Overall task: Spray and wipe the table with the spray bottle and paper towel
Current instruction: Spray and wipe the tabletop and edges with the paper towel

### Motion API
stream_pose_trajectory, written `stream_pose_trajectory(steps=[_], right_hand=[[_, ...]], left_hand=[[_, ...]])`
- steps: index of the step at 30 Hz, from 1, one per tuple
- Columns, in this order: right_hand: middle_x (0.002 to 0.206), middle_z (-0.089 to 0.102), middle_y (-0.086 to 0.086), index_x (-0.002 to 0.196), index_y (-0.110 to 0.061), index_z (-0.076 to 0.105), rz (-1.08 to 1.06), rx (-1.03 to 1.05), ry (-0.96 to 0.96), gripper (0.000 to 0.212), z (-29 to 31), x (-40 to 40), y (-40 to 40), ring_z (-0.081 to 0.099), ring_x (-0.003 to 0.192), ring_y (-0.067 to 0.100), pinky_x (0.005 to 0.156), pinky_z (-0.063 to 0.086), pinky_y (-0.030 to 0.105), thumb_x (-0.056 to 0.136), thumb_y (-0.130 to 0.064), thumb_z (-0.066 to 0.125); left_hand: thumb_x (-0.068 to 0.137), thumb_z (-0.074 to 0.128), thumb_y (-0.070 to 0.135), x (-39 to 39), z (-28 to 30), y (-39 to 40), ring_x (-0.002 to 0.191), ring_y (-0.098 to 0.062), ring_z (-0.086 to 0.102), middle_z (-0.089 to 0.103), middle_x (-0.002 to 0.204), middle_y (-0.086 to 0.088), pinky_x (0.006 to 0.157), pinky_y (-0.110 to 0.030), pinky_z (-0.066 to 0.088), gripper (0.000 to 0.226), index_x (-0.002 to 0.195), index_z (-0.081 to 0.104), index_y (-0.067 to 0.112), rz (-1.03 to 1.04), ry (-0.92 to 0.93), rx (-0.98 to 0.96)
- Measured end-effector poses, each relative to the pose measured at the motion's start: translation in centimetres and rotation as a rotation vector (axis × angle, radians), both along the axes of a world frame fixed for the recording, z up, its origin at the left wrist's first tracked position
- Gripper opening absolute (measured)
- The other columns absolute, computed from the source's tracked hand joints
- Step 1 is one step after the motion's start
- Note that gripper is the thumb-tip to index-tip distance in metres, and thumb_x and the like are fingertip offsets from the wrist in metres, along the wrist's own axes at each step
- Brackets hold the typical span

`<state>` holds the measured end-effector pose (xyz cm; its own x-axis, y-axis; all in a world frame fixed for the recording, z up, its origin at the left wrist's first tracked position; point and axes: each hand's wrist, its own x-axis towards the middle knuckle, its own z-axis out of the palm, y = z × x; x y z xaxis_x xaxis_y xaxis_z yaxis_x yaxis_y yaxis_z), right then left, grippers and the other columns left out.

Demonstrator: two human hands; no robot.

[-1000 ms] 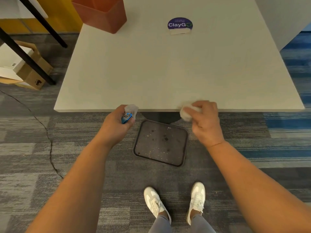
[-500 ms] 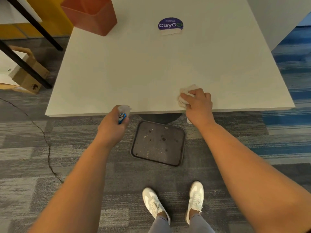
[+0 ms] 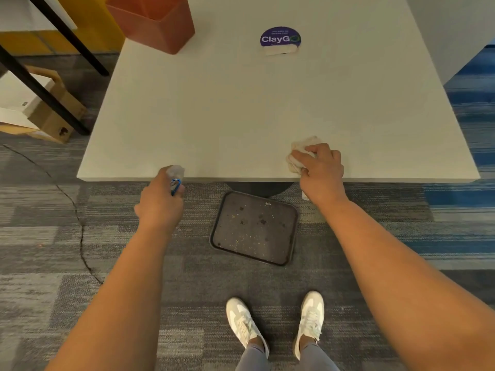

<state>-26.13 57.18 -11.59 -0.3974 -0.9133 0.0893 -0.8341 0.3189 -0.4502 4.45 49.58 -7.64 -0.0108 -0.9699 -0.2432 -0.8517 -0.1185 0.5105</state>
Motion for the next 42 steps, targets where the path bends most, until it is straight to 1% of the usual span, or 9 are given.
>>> stream_pose_trajectory(steps=[3,6,10,17,21,24,31,38,42], right_hand=[[0.124,0.05,0.008,0.118,-0.031,0.063,-0.004,-0.024,-0.002,0.05,0.0,0.2,0.1,0.039,0.107,0.035,0.081,0.04,0.044,0.079,0.0,0.057],[0.127,0.05,0.009,0.122,-0.028,0.06,0.006,-0.007,0.02,0.05,0.1,0.9,0.1,0.039,0.109,0.036,0.083,0.039,0.046,0.08,0.0,0.056],[0.131,0.05,0.008,0.125,-0.026,0.059,0.133,-0.004,0.038,0.058,-0.3,4.4,-0.5,0.039,0.111,0.038,0.082,0.033,0.041,0.075,0.004,0.057],[0.136,0.051,0.003,0.121,-0.025,0.061,0.438,0.008,0.022,0.064,-0.1,12.0,-3.5,0.04,0.107,0.037,0.076,0.024,0.037,0.064,0.004,0.064],[0.118,0.06,0.007,0.101,-0.016,0.072,0.63,0.038,0.096,0.044,-0.3,11.8,-2.1,0.045,0.093,0.037,0.069,0.04,0.043,0.061,0.001,0.071],[0.101,0.063,0.01,0.092,-0.013,0.072,0.625,-0.045,0.129,0.041,-0.3,11.3,-1.5,0.044,0.089,0.034,0.066,0.039,0.041,0.054,0.003,0.071],[0.134,0.048,0.008,0.117,-0.023,0.061,0.666,0.075,0.302,0.06,0.1,13.0,-3.8,0.04,0.113,0.036,0.085,0.033,0.049,0.062,-0.003,0.072],[0.103,0.061,0.004,0.082,-0.02,0.076,0.361,0.037,0.273,0.028,1.7,7.5,-1.3,0.037,0.092,0.025,0.072,0.03,0.037,0.058,-0.01,0.064],[0.116,0.058,0.008,0.102,-0.021,0.071,0.547,-0.01,0.281,0.045,1.9,11.5,-4.5,0.038,0.101,0.029,0.075,0.033,0.041,0.061,-0.005,0.064]], left_hand=[[0.099,0.051,0.027,1.6,-0.1,-0.3,0.1,-0.036,0.056,0.06,0.11,-0.004,0.094,-0.059,0.043,0.03,0.127,0.044,0.033,0.028,0.04,0.03],[0.098,0.052,0.029,2.4,0.2,-0.1,0.104,-0.035,0.057,0.057,0.11,-0.001,0.095,-0.061,0.043,0.031,0.123,0.045,0.045,0.039,0.138,0.049],[0.096,0.056,0.029,2.9,0.6,0.0,0.112,-0.029,0.057,0.06,0.122,0.003,0.098,-0.058,0.044,0.031,0.123,0.051,0.044,-0.006,0.212,0.07],[0.094,0.061,0.019,4.2,1.5,0.1,0.11,-0.019,0.06,0.062,0.119,0.006,0.094,-0.05,0.051,0.04,0.126,0.058,0.042,-0.042,0.305,0.081],[0.095,0.06,0.013,5.4,1.9,-0.3,0.112,-0.02,0.059,0.059,0.123,0.004,0.095,-0.047,0.05,0.041,0.129,0.058,0.036,-0.045,0.316,0.063],[0.095,0.059,0.012,6.0,2.0,-0.7,0.111,-0.02,0.059,0.059,0.124,0.003,0.094,-0.046,0.051,0.042,0.129,0.058,0.035,-0.045,0.323,0.068],[0.095,0.059,0.009,6.7,1.6,-1.3,0.112,-0.019,0.059,0.06,0.124,0.003,0.098,-0.047,0.049,0.044,0.128,0.059,0.037,-0.068,0.343,0.107],[0.094,0.06,0.011,7.8,1.4,-2.2,0.111,-0.018,0.06,0.063,0.121,0.005,0.096,-0.044,0.05,0.041,0.122,0.06,0.041,-0.071,0.388,0.122],[0.093,0.061,0.014,7.8,1.6,-2.5,0.112,-0.017,0.06,0.064,0.121,0.008,0.098,-0.049,0.05,0.044,0.12,0.059,0.048,-0.068,0.404,0.14]])
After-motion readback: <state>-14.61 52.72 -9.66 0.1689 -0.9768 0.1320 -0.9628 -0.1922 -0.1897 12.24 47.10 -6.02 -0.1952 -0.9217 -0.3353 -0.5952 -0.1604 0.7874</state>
